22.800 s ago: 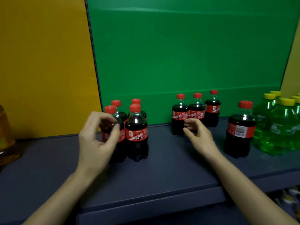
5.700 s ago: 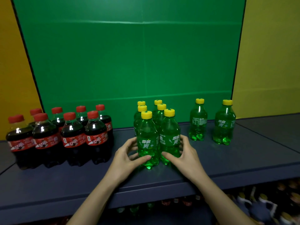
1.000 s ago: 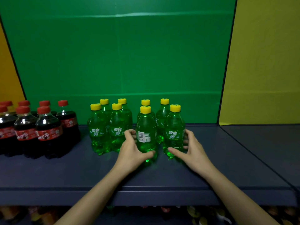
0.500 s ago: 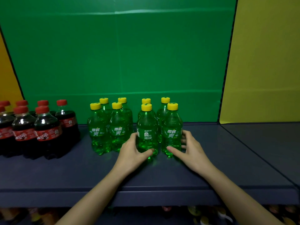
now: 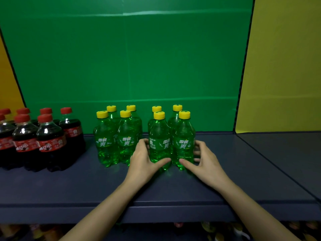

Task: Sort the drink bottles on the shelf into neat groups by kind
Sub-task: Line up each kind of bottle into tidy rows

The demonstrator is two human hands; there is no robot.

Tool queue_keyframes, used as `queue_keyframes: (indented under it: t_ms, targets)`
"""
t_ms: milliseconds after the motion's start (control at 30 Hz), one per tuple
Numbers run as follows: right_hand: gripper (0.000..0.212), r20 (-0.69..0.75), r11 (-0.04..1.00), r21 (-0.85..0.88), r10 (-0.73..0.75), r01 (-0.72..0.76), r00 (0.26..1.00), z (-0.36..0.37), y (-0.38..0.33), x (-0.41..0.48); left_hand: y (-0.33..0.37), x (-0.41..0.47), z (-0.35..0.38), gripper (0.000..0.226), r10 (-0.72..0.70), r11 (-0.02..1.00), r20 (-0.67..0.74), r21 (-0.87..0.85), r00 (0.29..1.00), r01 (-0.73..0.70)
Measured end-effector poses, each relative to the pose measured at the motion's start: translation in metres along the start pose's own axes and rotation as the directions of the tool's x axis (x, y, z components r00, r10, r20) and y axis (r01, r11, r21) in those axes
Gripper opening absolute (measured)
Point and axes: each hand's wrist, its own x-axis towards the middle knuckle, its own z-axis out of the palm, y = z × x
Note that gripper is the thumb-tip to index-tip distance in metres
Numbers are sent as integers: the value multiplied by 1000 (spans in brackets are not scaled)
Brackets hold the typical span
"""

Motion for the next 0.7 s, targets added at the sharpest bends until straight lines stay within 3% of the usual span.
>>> queue_keyframes:
  t_ms: [300, 700]
  targets:
    - [65, -20, 999, 7, -32, 32, 999, 4, -1, 5, -6, -3, -4, 72, 13, 997, 34, -78, 999, -10]
    - [65, 13, 997, 80, 0, -1, 1000, 8, -1, 10, -1, 3, -3, 81, -109, 994, 119, 37, 987, 106]
